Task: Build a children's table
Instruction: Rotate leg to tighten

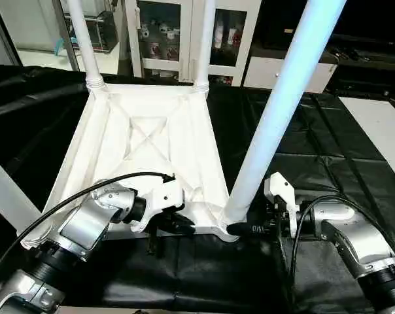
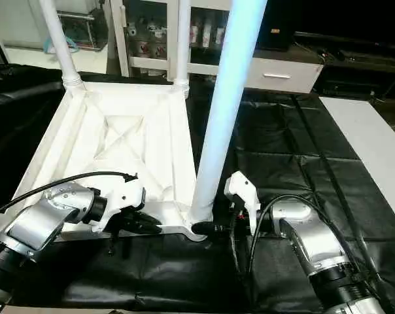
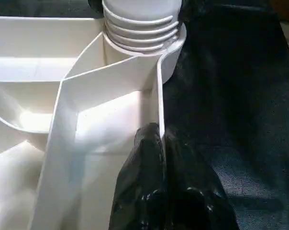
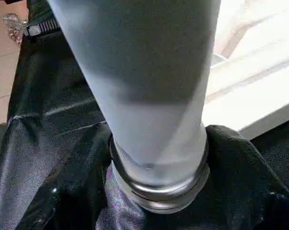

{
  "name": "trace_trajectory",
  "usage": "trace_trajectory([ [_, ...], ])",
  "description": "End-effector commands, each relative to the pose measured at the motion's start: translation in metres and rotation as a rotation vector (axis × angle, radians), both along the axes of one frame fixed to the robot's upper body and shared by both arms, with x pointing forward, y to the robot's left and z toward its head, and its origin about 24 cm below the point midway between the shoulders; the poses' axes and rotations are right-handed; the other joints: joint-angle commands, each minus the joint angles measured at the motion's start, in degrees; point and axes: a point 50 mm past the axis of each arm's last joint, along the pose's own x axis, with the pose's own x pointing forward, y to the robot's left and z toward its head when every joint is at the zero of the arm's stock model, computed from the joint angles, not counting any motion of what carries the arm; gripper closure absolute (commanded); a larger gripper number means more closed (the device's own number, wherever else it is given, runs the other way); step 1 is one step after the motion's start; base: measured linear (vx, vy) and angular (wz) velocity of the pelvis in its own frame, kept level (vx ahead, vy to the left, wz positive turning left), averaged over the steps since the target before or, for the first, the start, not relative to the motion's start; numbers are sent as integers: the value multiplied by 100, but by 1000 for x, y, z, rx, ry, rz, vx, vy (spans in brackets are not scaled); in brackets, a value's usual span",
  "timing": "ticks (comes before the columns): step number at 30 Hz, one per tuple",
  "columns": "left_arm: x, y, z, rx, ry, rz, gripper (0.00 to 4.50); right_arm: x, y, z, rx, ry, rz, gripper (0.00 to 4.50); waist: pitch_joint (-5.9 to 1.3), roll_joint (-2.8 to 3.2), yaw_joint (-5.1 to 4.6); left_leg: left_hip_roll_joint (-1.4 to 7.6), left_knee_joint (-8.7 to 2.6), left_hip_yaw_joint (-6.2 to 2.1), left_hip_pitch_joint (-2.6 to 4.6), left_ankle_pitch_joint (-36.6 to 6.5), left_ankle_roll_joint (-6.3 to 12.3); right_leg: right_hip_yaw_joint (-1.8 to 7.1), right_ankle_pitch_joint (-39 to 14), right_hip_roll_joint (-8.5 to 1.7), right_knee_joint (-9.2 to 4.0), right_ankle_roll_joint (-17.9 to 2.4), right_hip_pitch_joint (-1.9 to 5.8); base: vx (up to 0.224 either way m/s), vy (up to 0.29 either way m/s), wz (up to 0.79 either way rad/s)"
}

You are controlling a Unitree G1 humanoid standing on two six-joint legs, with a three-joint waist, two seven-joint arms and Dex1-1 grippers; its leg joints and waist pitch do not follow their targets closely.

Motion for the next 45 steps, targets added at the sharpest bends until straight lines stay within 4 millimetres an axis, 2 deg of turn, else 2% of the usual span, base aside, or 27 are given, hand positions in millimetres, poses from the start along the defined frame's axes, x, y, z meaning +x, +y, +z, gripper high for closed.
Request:
trace_trajectory([
  [1,-4,-12,2,-28,13,-54,450,10,1,0,-22,-51,-99,178,-325,12,-50,356,-421,-104,22,-882,216,338,-1488,-522,-435,-1094,273,0,0,0],
  [2,2,-14,0,-32,4,5,450,21,2,-6,-46,-85,-238,178,-317,15,-64,348,-430,-111,32,-1017,165,332,-1716,-528,-464,-1043,268,0,0,0],
  [3,2,-14,0,-32,3,8,450,22,3,-6,-46,-85,-243,178,-318,9,-79,349,-427,-109,32,-1063,128,332,-1812,-530,-467,-1025,257,0,0,0],
  [4,7,-15,-1,-33,-8,45,450,25,4,-9,-48,-85,-296,180,-295,6,-123,329,-446,-129,19,-1230,39,315,-2147,-523,-500,-937,259,0,0,0],
  [5,12,-17,-2,-31,-22,92,450,29,8,-12,-41,-81,-347,180,-292,11,-210,326,-449,-157,51,-1495,-58,299,-2612,-532,-562,-791,238,0,0,0],
  [11,43,-45,-6,-42,-67,367,450,55,51,-20,11,-43,-635,184,-309,21,-360,305,-439,-187,21,-1567,-98,291,-2784,-541,-586,-701,221,0,0,0],
  [13,46,-49,-7,-36,-71,396,450,58,56,-20,9,-45,-663,184,-313,20,-372,302,-429,-188,32,-1587,-106,285,-2800,-544,-595,-702,213,0,0,0],
  [14,52,-58,-8,-23,-87,464,450,68,66,-19,11,-30,-782,185,-326,22,-377,301,-414,-164,32,-1491,-55,313,-2559,-546,-579,-781,200,0,0,0],
  [17,57,-64,-9,-8,-121,513,450,76,73,-17,38,5,-887,185,-335,32,-391,300,-419,-164,44,-1459,-66,308,-2383,-531,-572,-831,207,0,0,0],
  [19,61,-71,-10,-4,-148,546,450,81,84,-15,66,41,-973,186,-354,13,-399,307,-420,-152,29,-1302,-41,323,-1989,-523,-521,-924,212,0,0,0],
  [20,62,-77,-10,-2,-159,548,450,84,96,-10,85,8,-976,186,-378,-4,-379,307,-407,-137,15,-1096,7,324,-1591,-536,-467,-1020,238,0,0,0],
  [21,62,-77,-10,-2,-158,546,450,84,97,-9,88,-1,-966,186,-378,-4,-379,307,-407,-137,15,-1096,7,324,-1591,-536,-467,-1020,238,0,0,0],
  [24,60,-75,-11,2,-158,528,450,84,104,-2,118,-67,-905,186,-398,-15,-343,313,-392,-106,-9,-650,233,329,-756,-530,-378,-1216,298,0,0,0],
  [26,60,-73,-11,5,-158,521,450,85,105,1,119,-104,-885,186,-398,-8,-337,312,-390,-100,-18,-548,320,326,-611,-533,-361,-1296,309,0,0,0],
  [27,59,-69,-11,1,-154,504,450,85,103,6,145,-140,-843,186,-386,-12,-334,312,-390,-97,-17,-623,352,326,-722,-543,-382,-1310,312,0,0,0],
  [28,58,-68,-11,1,-153,497,450,85,101,7,149,-149,-832,131,-384,-8,-331,316,-391,-98,-20,-665,354,328,-795,-554,-389,-1307,316,0,0,0],
  [29,57,-66,-11,-1,-153,468,450,85,95,10,165,-176,-814,117,-376,5,-332,325,-398,-100,-9,-752,334,325,-934,-548,-406,-1298,309,0,0,0],
  [32,50,-61,-12,5,-141,389,450,82,80,12,166,-210,-768,115,-365,38,-333,336,-408,-108,-9,-821,331,330,-1018,-540,-411,-1287,304,0,0,0],
  [33,50,-61,-12,6,-140,386,450,82,79,12,165,-211,-764,82,-363,29,-331,346,-414,-108,-2,-854,321,328,-1043,-539,-419,-1284,304,0,0,0],
  [35,45,-55,-13,22,-126,334,450,77,67,11,148,-217,-692,76,-350,52,-302,358,-417,-108,19,-909,311,331,-1063,-531,-425,-1288,299,0,0,0],
  [36,43,-52,-14,27,-118,313,450,74,62,10,138,-216,-657,73,-341,87,-297,358,-429,-109,18,-972,282,339,-1133,-531,-423,-1288,281,0,0,0],
  [37,39,-48,-14,36,-104,280,450,69,53,9,122,-214,-597,68,-341,76,-275,352,-434,-117,33,-1034,279,323,-1178,-508,-433,-1254,302,0,0,0],
  [38,36,-44,-14,41,-103,242,450,62,44,8,107,-203,-528,42,-316,65,-261,367,-433,-99,43,-1099,284,347,-1275,-528,-454,-1238,263,0,0,0],
  [39,32,-39,-13,46,-85,200,450,55,34,9,90,-197,-449,34,-313,109,-223,363,-448,-114,48,-1215,261,344,-1455,-517,-472,-1176,285,0,0,0],
  [41,26,-33,-12,45,-80,122,450,45,22,11,75,-185,-354,23,-303,103,-159,385,-464,-116,62,-1309,235,349,-1563,-520,-500,-1111,286,0,0,0],
  [43,16,-26,-10,48,-44,31,450,33,10,14,51,-176,-250,11,-312,119,-124,390,-475,-129,51,-1273,204,354,-1457,-523,-467,-1103,298,0,0,0],
  [45,8,-20,-6,45,-12,-51,450,23,0,16,18,-157,-160,4,-295,96,-126,385,-476,-123,45,-1320,217,352,-1528,-529,-477,-1143,288,0,0,0],
])
